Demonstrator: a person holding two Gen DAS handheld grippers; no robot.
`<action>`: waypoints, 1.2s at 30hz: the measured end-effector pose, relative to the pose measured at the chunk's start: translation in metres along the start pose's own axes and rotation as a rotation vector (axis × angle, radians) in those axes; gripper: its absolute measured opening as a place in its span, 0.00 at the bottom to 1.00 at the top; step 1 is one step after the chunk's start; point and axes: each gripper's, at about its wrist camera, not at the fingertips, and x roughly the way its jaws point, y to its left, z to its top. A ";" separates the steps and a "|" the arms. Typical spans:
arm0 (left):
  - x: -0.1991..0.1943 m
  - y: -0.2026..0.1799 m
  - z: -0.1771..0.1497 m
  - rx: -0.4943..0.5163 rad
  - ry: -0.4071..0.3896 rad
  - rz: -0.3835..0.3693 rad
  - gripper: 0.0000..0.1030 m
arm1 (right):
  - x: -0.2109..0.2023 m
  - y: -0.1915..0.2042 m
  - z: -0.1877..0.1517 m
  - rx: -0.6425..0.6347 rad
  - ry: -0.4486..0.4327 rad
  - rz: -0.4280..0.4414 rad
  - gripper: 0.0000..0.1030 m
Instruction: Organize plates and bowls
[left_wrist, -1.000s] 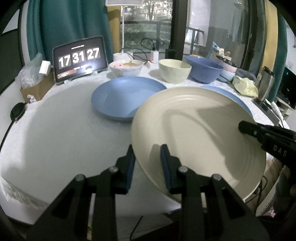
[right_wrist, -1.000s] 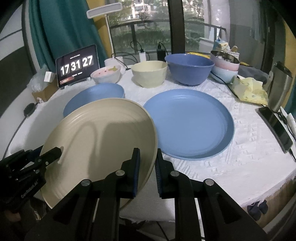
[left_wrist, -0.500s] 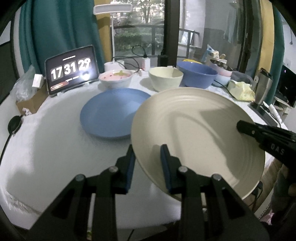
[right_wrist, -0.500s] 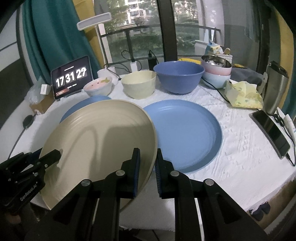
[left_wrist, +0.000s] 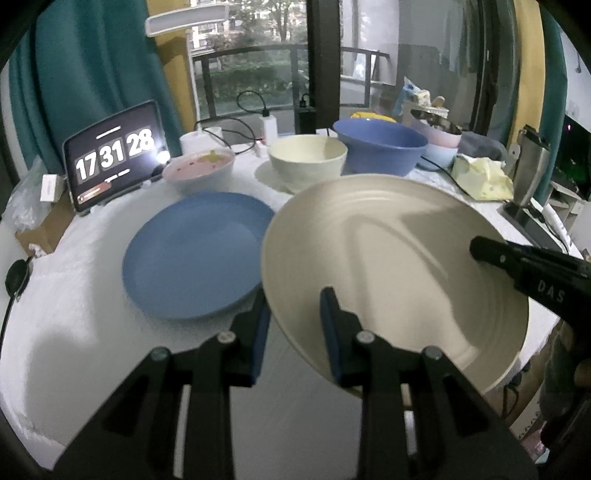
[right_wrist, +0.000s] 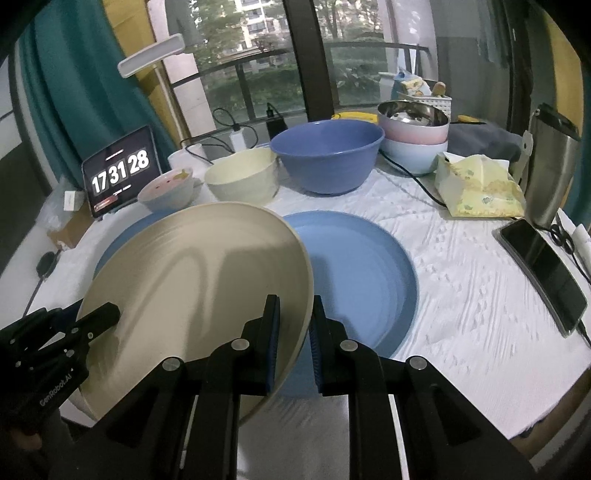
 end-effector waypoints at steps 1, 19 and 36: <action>0.002 -0.001 0.001 0.002 0.002 0.000 0.28 | 0.002 -0.003 0.002 0.003 0.001 0.001 0.16; 0.057 -0.042 0.025 0.042 0.076 -0.014 0.28 | 0.040 -0.059 0.016 0.077 0.048 -0.010 0.16; 0.086 -0.059 0.027 0.059 0.141 -0.043 0.29 | 0.052 -0.082 0.018 0.120 0.069 -0.030 0.17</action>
